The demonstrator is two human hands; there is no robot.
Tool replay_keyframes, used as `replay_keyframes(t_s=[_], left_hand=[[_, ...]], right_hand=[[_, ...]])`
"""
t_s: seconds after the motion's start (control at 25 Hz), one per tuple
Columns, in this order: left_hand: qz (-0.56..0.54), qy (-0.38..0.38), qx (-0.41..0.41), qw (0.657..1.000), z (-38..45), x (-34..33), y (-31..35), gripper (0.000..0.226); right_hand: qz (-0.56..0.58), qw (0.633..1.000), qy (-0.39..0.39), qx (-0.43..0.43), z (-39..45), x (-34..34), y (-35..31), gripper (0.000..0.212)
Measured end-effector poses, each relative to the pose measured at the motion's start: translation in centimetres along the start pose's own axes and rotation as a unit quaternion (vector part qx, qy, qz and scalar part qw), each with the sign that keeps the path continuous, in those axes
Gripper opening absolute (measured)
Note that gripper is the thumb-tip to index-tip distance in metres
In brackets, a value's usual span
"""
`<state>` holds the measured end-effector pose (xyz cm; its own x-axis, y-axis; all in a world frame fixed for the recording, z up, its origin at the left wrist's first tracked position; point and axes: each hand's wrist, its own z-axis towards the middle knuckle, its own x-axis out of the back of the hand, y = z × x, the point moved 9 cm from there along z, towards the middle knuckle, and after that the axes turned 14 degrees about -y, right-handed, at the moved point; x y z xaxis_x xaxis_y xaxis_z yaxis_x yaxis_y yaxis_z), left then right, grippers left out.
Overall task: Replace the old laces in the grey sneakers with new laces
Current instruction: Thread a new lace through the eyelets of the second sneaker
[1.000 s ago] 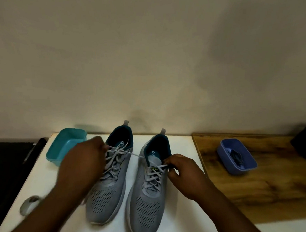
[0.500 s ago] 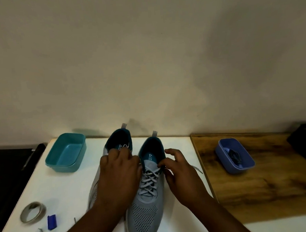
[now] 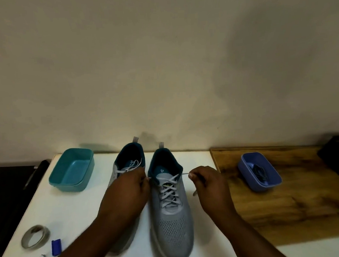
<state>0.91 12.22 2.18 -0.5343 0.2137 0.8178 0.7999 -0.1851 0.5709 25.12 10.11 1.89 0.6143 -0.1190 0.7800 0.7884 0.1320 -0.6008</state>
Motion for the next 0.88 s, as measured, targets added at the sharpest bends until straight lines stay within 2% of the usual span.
replay_keyframes(t_s=[0.08,0.2,0.28,0.36,0.44,0.56,0.6,0.64,0.72,0.76,0.8,0.88], left_hand=[[0.007,-0.021,0.003,1.000,0.3,0.0,-0.3,0.017],[-0.009,-0.078,0.013,0.997,-0.2,-1.5,0.2,0.020],[-0.064,-0.117,0.040,0.990,-0.9,-2.1,-0.1,0.026],[-0.143,-0.156,0.074,0.975,-1.7,-1.5,-0.6,0.020],[-0.207,-0.169,0.087,0.960,-2.8,0.1,-0.1,0.007],[-0.260,-0.178,0.071,0.946,-4.0,3.0,2.2,0.009],[-0.283,-0.209,0.067,0.934,-4.6,3.4,3.3,0.010],[-0.310,-0.247,0.059,0.916,-5.3,3.6,4.5,0.011],[-0.342,-0.308,0.029,0.887,-6.6,4.0,7.0,0.011],[-0.344,-0.320,0.006,0.883,-7.2,4.5,8.0,0.012],[-0.343,-0.322,-0.018,0.882,-7.5,5.1,8.8,0.013],[-0.343,-0.309,-0.047,0.886,-7.6,5.9,9.2,0.013]], right_hand=[[-0.018,1.000,0.006,-0.021,0.1,0.2,0.4,0.017],[-0.059,0.997,-0.026,-0.047,-0.1,-0.4,0.7,0.022],[-0.127,0.990,-0.036,-0.059,-0.2,0.8,0.2,0.020],[-0.183,0.979,0.007,-0.087,-0.1,3.5,-0.3,0.024],[-0.165,0.980,0.061,-0.095,-0.3,5.7,-1.5,0.032],[-0.052,0.993,0.108,0.003,-0.7,6.8,-6.0,0.033],[-0.018,0.994,0.088,0.058,-0.6,6.4,-8.2,0.032],[0.012,0.993,0.032,0.114,-0.6,5.3,-10.6,0.032],[0.083,0.963,-0.177,0.185,-1.4,1.3,-14.6,0.033],[0.112,0.936,-0.287,0.173,-2.3,-0.8,-15.4,0.034],[0.134,0.913,-0.355,0.148,-3.2,-2.3,-15.5,0.035],[0.114,0.912,-0.370,0.136,-4.0,-3.0,-14.5,0.029]])
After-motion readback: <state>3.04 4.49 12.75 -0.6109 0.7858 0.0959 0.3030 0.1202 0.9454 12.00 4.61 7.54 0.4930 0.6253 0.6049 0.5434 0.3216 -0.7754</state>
